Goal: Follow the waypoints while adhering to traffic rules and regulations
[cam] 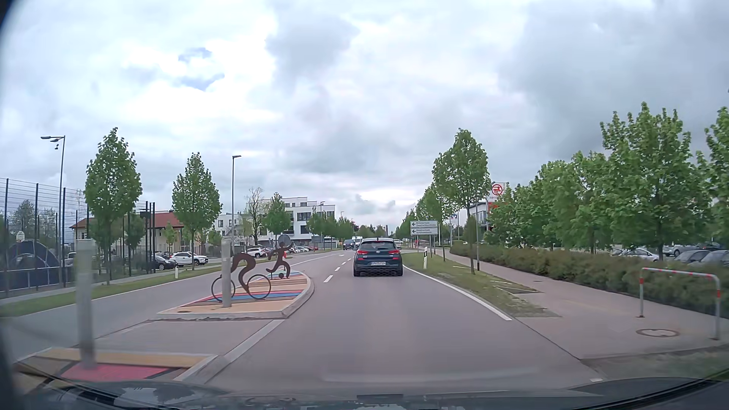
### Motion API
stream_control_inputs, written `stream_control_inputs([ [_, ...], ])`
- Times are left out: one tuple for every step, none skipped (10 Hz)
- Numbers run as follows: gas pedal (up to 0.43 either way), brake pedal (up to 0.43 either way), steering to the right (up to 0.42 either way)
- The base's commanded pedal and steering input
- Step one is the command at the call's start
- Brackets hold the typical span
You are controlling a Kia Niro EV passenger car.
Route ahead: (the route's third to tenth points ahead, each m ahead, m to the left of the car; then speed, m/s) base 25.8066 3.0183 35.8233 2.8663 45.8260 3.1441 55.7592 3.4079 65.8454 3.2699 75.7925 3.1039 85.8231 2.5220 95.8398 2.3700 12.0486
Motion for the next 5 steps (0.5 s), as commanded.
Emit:
stream_control_inputs([
  [0.059, 0.006, -0.007],
  [0.059, 0.006, -0.007],
  [0.059, 0.012, -0.008],
  [0.059, 0.012, -0.009],
  [0.059, 0.012, -0.011],
])
